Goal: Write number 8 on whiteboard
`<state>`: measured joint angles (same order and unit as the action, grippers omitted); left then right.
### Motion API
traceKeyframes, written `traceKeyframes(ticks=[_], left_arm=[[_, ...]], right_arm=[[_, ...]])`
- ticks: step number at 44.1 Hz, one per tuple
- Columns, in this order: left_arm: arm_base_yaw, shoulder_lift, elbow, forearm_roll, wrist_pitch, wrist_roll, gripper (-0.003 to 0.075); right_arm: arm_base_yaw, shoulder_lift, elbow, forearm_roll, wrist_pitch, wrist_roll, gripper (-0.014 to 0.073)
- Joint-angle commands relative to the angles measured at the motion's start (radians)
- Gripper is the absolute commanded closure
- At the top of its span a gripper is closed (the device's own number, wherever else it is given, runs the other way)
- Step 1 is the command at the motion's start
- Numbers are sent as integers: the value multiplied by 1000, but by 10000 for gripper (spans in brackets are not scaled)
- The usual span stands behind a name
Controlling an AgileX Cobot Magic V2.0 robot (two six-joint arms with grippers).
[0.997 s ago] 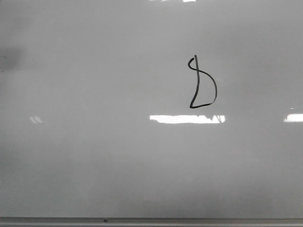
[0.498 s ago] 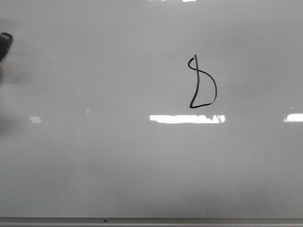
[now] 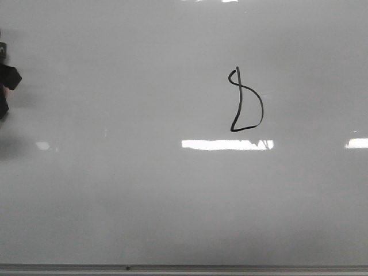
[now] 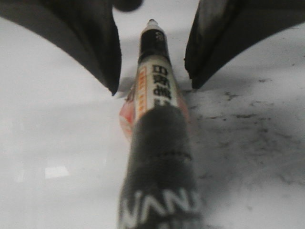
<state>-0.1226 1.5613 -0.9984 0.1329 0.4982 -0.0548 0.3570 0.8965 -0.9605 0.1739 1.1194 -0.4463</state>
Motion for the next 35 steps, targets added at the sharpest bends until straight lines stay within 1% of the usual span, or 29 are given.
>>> traceKeyframes(ticks=[1,6,11,15,22,29,35], left_arm=[[1,-59,-31,11,-6,-8,369],[1,-123,-31,25,51,-8,372],[1,-221,-31,25,113,-7,372],[1,-324,-31,25,178,-2,372],[-14,-509,-16,-3,258,5,372],[-82,-693,44,-79,258,100,372],[-140,-816,99,-133,278,106,372]], right_arm=[[-6,-15,-32,4,-33,56,159],[-6,-38,-32,-14,-30,176,163],[-6,-86,-32,-56,-29,307,188],[-6,-136,-31,-93,-28,370,209],[-6,-229,-15,-107,-30,383,220],[-6,-315,43,-107,-38,382,220],[-6,-365,82,-107,-44,382,220]])
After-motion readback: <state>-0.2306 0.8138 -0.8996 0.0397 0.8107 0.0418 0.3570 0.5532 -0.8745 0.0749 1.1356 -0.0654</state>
